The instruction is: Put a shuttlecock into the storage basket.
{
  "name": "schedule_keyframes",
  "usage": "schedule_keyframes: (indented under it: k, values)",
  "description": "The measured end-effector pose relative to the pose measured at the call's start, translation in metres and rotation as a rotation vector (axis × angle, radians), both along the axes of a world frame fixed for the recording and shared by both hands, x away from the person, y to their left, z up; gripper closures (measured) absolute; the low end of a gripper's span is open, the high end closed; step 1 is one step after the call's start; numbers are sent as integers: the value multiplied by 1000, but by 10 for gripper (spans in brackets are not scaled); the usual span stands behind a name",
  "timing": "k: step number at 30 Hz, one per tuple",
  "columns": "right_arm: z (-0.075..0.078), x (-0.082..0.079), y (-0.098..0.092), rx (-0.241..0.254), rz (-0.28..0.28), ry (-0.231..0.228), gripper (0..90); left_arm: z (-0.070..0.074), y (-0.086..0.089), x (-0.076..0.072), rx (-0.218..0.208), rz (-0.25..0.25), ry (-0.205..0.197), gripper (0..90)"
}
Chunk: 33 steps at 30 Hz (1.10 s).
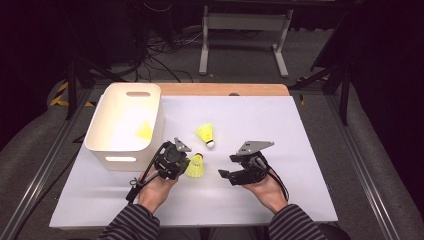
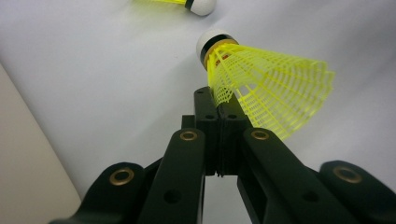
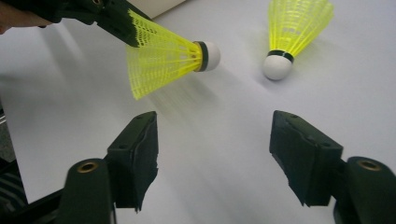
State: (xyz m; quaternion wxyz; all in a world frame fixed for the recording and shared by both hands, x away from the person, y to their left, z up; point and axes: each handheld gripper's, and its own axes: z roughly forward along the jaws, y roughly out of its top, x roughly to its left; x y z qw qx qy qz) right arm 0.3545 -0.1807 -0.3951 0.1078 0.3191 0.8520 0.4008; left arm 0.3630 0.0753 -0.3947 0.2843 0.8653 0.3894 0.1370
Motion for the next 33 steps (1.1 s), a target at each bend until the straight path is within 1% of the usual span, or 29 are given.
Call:
schedule_keyframes:
  k: [2, 5, 7, 9, 11, 18, 19, 22, 27, 31, 33]
  values:
    - [-1, -2, -5, 5, -17, -4, 287, 0, 1, 0, -1, -2, 2, 898]
    - [-2, -4, -13, 11, -32, -14, 294, 2, 4, 0, -7, -9, 6, 898]
    - [-2, -7, -19, 15, -39, -41, 296, 2, 5, -1, -12, -11, 8, 898]
    - [-3, -9, -25, 29, -45, -66, 288, 3, 6, -1, -16, -16, 10, 898]
    - [-3, -11, -30, 44, -50, -79, 286, 4, 8, -2, -17, -20, 15, 898]
    - [-6, -18, -50, 99, -83, -95, 259, 7, 12, -4, -24, -25, 20, 898]
    - [-7, -19, -53, 98, -86, -96, 256, 8, 13, -4, -19, -23, 16, 898]
    - [-11, -22, -62, 107, -108, -102, 245, 10, 14, -4, -38, -39, 27, 898]
    - [-16, -23, -74, 132, -136, -103, 212, 11, 15, -5, -36, -47, 26, 898]
    - [-19, -26, -81, 142, -151, -112, 202, 12, 16, -6, -47, -53, 38, 898]
    - [-20, -29, -85, 147, -161, -121, 197, 13, 16, -6, -43, -55, 35, 898]
